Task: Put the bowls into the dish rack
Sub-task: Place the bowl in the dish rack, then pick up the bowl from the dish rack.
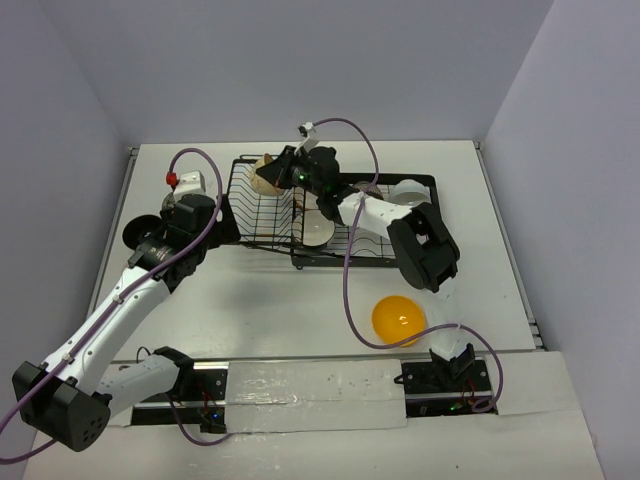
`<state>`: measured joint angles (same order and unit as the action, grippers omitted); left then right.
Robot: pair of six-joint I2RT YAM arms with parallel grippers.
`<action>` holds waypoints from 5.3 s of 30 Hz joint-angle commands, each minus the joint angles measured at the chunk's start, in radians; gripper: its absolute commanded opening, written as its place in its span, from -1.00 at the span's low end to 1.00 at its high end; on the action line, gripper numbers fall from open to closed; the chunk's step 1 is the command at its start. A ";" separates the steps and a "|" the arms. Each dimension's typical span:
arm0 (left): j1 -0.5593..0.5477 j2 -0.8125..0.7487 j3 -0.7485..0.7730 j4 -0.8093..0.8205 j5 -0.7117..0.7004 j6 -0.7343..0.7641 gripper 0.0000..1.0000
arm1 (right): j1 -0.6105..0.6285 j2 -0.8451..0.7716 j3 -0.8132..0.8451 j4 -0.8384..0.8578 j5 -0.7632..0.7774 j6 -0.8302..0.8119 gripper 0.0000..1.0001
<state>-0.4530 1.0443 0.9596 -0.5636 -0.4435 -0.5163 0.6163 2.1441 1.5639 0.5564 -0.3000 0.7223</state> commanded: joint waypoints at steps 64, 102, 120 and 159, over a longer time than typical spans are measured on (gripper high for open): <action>0.010 0.071 0.016 0.002 -0.003 0.007 0.93 | -0.110 -0.077 -0.143 0.439 -0.073 0.153 -1.00; 0.016 0.218 0.025 -0.032 -0.049 -0.024 0.81 | -0.174 -0.035 -0.384 0.864 -0.077 0.353 -0.51; 0.017 0.223 0.024 -0.030 -0.038 -0.019 0.83 | -0.211 -0.046 -0.406 0.835 -0.134 0.330 0.01; 0.027 0.152 0.025 -0.025 -0.041 -0.021 0.86 | 0.034 0.016 0.531 -1.081 -0.110 -0.931 0.06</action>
<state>-0.4339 1.2255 0.9710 -0.5674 -0.4759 -0.5423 0.6319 2.1033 2.0205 -0.3939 -0.4034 -0.1341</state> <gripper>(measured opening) 0.930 0.532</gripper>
